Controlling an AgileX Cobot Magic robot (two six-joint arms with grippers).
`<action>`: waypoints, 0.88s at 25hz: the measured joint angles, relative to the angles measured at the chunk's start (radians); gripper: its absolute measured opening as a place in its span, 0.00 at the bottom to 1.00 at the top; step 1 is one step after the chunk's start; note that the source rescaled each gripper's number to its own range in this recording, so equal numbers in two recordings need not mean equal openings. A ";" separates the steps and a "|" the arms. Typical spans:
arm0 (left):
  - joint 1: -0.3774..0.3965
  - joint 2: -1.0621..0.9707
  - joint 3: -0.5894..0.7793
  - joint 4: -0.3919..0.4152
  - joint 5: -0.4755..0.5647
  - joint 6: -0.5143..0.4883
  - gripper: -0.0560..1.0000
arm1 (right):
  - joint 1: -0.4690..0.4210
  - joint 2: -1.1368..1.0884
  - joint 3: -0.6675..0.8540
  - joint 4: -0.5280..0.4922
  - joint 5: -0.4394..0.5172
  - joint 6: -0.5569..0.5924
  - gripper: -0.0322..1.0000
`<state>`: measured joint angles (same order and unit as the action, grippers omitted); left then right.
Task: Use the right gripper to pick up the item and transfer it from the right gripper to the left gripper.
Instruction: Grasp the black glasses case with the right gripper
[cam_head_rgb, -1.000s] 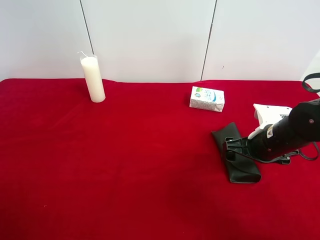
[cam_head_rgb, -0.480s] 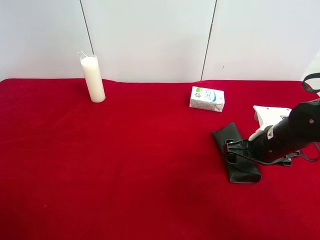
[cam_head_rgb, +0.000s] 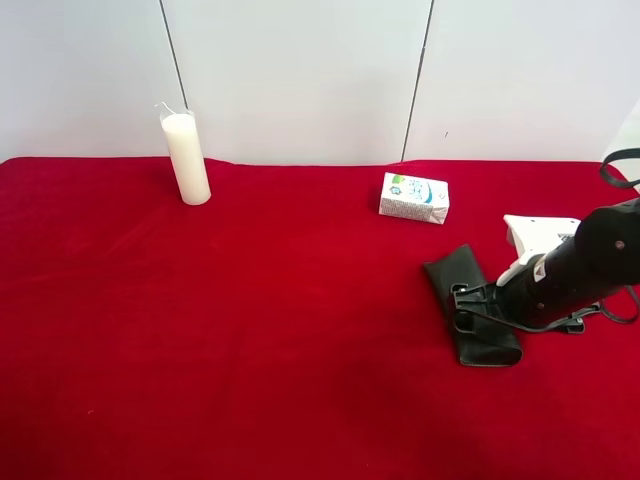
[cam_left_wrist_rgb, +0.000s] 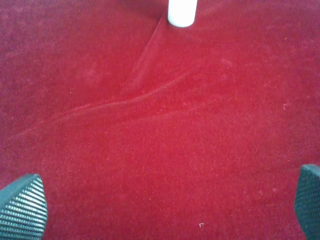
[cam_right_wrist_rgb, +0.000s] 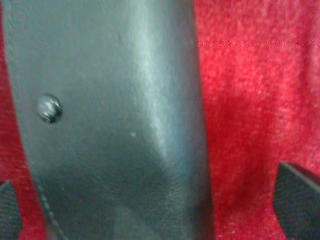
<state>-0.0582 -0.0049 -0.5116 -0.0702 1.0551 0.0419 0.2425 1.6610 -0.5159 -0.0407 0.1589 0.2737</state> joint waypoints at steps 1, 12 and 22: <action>0.000 0.000 0.000 0.000 0.000 0.000 1.00 | 0.000 0.014 0.000 0.000 -0.002 -0.001 1.00; 0.000 0.000 0.000 0.000 0.000 0.000 1.00 | 0.000 0.036 -0.007 0.000 -0.008 -0.005 1.00; 0.000 0.000 0.000 0.000 0.000 0.000 1.00 | 0.000 0.036 -0.007 0.003 -0.008 -0.006 0.54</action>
<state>-0.0582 -0.0049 -0.5116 -0.0702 1.0551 0.0419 0.2425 1.6975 -0.5230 -0.0381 0.1514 0.2675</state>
